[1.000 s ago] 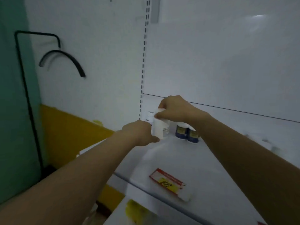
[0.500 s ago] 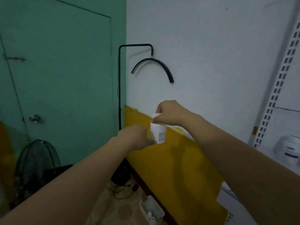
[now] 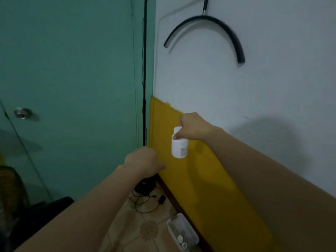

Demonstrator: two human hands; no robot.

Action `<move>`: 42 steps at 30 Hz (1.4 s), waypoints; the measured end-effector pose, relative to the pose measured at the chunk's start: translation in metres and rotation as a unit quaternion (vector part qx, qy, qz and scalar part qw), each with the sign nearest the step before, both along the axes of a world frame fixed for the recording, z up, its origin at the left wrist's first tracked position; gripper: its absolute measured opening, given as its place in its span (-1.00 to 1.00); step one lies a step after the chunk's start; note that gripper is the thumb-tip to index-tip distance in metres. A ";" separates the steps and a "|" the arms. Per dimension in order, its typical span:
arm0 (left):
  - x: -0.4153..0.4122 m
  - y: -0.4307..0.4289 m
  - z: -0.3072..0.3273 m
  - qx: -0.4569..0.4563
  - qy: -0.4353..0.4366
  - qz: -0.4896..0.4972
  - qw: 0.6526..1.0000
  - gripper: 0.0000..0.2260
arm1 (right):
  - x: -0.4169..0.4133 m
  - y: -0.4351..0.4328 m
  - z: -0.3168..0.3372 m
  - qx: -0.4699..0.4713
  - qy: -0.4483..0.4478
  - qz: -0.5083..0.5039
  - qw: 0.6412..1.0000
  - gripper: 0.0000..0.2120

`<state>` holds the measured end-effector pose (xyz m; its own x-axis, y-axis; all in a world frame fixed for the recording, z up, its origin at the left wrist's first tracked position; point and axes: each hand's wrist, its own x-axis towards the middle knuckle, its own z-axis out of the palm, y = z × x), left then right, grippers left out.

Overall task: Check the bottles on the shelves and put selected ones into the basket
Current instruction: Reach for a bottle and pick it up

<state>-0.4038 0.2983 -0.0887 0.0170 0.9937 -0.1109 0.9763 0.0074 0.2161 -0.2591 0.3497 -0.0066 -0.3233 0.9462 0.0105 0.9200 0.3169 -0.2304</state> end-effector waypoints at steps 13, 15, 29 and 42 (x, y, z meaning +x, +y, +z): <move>0.034 0.232 -0.132 -0.071 0.003 -0.128 0.989 -0.62 | 0.037 0.200 -0.159 -0.092 -0.012 -0.112 0.989 -0.68; 0.042 0.261 -0.168 -0.083 -0.007 -0.154 0.985 -0.61 | 0.048 0.223 -0.201 -0.116 -0.003 -0.137 0.984 -0.73; 0.086 0.308 -0.527 -0.185 0.071 -0.193 0.961 -0.46 | 0.090 0.275 -0.609 -0.215 0.018 -0.186 0.959 -0.64; 0.078 0.278 -0.864 -0.262 0.059 -0.149 0.952 -0.51 | 0.081 0.278 -0.984 -0.258 -0.022 -0.183 0.948 -0.55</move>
<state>-0.3256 0.5761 -0.9529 0.2456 0.7541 -0.6091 0.9693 -0.1965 0.1476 -0.1777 0.6272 -0.9902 0.0395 0.8709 -0.4899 0.9590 -0.1707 -0.2261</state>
